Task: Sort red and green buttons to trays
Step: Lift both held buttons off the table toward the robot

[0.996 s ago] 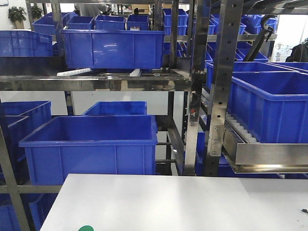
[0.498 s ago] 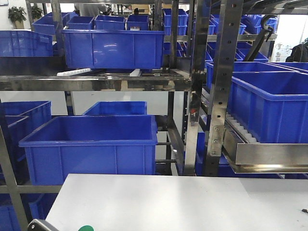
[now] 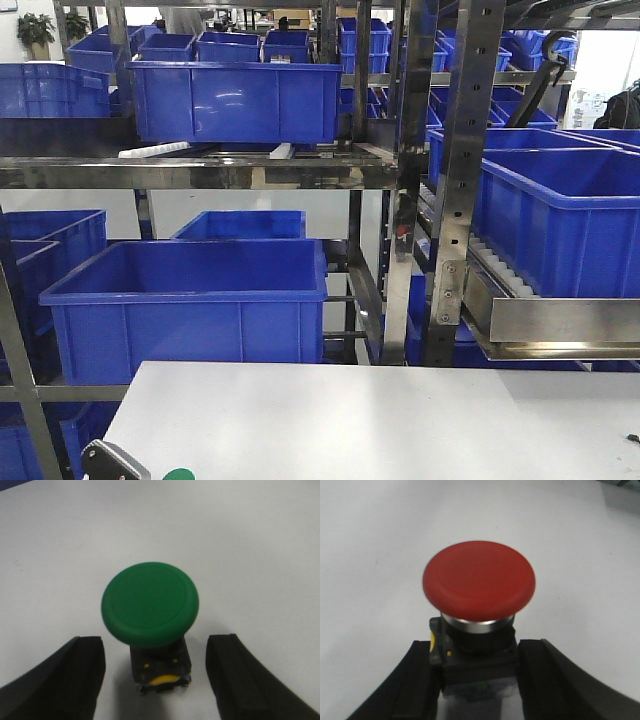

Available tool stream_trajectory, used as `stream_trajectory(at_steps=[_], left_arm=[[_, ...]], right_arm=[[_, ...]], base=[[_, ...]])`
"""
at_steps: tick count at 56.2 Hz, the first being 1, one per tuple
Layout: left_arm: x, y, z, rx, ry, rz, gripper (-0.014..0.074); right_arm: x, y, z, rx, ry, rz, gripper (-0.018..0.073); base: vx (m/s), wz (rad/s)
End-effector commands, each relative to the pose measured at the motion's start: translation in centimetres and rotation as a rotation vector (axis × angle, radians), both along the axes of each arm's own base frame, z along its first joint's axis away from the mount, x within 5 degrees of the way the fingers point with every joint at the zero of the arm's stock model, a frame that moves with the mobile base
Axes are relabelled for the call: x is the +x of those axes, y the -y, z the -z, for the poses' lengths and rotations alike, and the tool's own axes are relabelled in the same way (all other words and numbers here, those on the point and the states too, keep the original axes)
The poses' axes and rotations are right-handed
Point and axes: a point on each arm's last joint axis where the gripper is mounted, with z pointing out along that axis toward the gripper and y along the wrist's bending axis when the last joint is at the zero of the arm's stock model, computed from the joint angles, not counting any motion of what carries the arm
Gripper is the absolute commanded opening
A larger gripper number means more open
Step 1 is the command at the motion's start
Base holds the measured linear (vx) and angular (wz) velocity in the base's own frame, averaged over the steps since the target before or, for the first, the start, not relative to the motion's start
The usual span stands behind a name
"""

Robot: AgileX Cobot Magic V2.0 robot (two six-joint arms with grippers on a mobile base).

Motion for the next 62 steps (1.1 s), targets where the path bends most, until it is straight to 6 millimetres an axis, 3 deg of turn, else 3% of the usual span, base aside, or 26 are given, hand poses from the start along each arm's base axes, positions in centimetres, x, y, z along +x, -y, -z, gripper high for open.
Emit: stream_trajectory(at_steps=[1, 7, 18, 29, 44, 62], left_arm=[[0.8, 0.3, -2.0, -0.06, 0.096, -0.006, 0.0513], [0.8, 0.3, -2.0, -0.055, 0.09, -0.006, 0.0395], [0.8, 0.3, -1.9, -0.053, 0.088, -0.007, -0.0008], [0.9, 0.3, -2.4, -0.061, 0.107, -0.012, -0.0006], [0.9, 0.2, -6.5, -0.087, 0.228, -0.014, -0.0006], [-0.9, -0.8, -13.2, -0.088, 0.296, -0.083, -0.0005]], right_arm=[[1.2, -0.2, -3.2, 0.067, 0.291, 0.002, -0.0009], [1.2, -0.2, -3.2, 0.067, 0.291, 0.002, -0.0009], [1.2, -0.2, -3.2, 0.067, 0.291, 0.002, -0.0009], [1.2, -0.2, -3.2, 0.067, 0.291, 0.002, -0.0009], [1.2, -0.2, -4.0, 0.068, 0.32, 0.001, -0.0009], [1.2, 0.2, -8.8, 0.132, 0.481, 0.052, -0.0009]], base=[[0.0, 0.0], [0.0, 0.0], [0.0, 0.0], [0.0, 0.0], [0.0, 0.0], [0.0, 0.0]])
